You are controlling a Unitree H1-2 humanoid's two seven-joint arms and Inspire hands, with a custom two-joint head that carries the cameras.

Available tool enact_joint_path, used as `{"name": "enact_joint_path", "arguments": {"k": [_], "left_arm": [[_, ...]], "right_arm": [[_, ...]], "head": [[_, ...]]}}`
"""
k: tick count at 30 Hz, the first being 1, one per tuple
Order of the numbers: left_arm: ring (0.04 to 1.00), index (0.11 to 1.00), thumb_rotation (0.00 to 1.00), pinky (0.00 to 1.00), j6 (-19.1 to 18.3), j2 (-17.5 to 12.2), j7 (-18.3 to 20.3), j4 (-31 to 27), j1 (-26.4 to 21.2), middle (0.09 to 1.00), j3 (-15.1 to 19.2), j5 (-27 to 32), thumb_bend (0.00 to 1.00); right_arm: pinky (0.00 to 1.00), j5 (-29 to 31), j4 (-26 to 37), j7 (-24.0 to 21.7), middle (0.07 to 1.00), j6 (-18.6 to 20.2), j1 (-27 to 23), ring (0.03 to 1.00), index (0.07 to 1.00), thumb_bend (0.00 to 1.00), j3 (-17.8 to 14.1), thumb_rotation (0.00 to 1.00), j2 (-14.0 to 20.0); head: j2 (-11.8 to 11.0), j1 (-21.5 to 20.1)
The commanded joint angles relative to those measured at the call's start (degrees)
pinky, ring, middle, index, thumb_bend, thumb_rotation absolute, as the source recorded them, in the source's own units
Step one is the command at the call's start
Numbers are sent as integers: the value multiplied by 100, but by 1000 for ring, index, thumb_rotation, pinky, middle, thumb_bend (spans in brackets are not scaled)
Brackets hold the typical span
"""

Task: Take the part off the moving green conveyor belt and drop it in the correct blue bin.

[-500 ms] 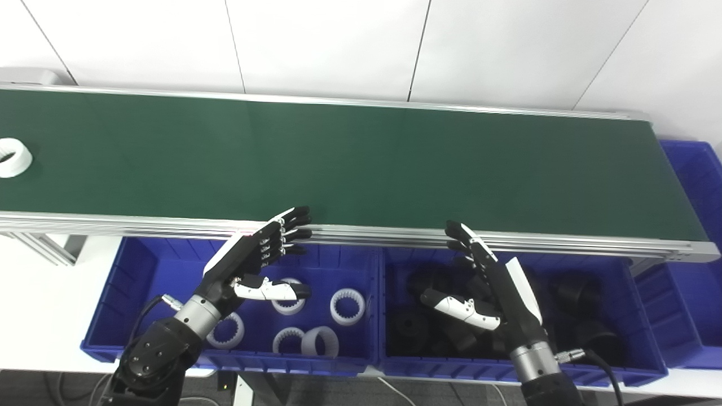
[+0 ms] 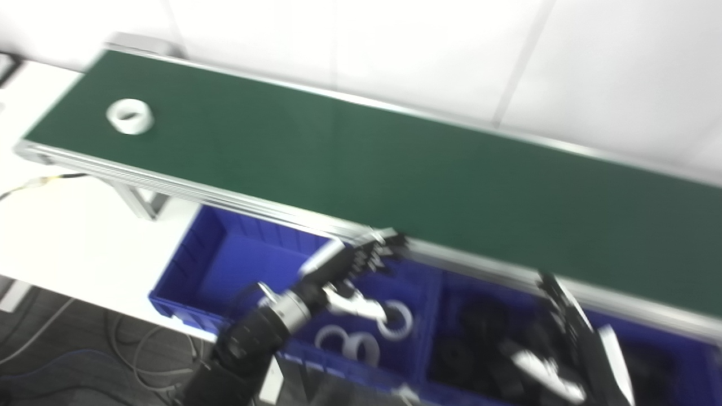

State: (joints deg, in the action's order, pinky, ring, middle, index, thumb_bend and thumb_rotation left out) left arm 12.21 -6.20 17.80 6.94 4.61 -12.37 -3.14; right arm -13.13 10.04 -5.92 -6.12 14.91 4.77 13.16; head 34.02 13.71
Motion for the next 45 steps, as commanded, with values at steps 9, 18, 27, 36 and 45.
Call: {"name": "enact_joint_path", "arguments": {"k": [9, 18, 27, 36, 45], "left_arm": [[858, 903, 200, 762, 507, 34, -130, 140, -80, 907, 8, -14, 876], [851, 898, 174, 761, 1003, -3, 4, 477, -76, 897, 131, 396, 868], [865, 911, 195, 772, 895, 98, 209, 319, -41, 914, 489, 1506, 870], [875, 924, 311, 760, 492, 68, 355, -480, -174, 927, 705, 2221, 883], [888, 930, 347, 797, 126, -44, -67, -1178, -680, 931, 1008, 1651, 817]], "right_arm": [[755, 21, -35, 84, 900, -562, -39, 853, 927, 655, 19, 288, 26], [735, -197, -13, 135, 877, -469, 5, 827, 902, 690, 89, 223, -129], [741, -312, -104, 184, 868, -464, -6, 830, 893, 694, 116, 208, -217], [747, -249, -344, 247, 884, -594, -101, 843, 898, 704, 132, 210, -284], [727, -325, -642, 360, 875, -774, -244, 832, 895, 697, 157, 209, -299]], "head": [[-156, -388], [-605, -731], [-767, -774], [-862, -830], [-964, -861]]}}
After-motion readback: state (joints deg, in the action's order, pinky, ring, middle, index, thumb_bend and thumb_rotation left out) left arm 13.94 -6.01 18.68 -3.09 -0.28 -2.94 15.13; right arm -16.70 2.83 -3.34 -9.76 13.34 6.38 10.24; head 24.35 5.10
